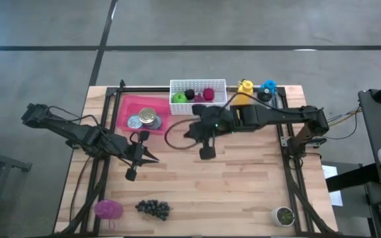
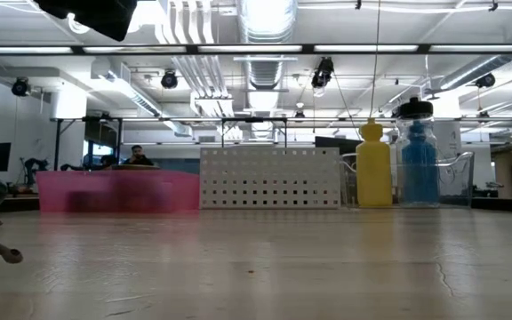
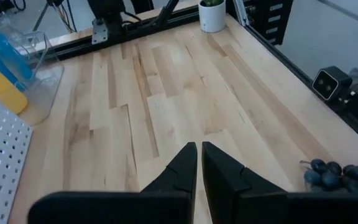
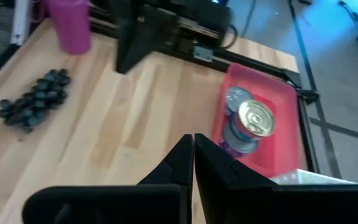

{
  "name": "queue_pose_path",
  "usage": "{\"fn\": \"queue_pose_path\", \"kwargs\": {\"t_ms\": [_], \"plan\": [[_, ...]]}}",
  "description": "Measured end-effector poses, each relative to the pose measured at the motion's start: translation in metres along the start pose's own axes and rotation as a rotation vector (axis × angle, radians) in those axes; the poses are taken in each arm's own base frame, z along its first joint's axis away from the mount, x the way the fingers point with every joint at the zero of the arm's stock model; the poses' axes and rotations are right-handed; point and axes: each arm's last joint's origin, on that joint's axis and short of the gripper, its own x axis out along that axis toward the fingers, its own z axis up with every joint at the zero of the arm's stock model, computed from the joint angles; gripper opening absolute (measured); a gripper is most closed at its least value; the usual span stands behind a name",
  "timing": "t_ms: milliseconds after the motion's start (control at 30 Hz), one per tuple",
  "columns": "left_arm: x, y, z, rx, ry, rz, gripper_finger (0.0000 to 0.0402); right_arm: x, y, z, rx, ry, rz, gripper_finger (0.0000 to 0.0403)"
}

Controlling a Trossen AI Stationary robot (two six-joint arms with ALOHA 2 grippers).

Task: Pick & Place Food Item
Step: Put the purple water bottle into the transparent bin

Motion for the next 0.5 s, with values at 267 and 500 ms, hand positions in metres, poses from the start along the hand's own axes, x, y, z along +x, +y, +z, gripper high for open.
{"fn": "queue_pose_path", "kwargs": {"t_ms": [267,500], "plan": [[-0.011,0.002,0.008,-0.102,0.079,-0.005,0.0064,-0.002,0.034,0.004,-0.051,-0.009,0.073,0.0008],[-0.048,-0.001,0.031,-0.261,0.257,-0.138,0.0134,-0.004,0.049,0.006,-0.07,-0.018,0.104,0.0008]]}}
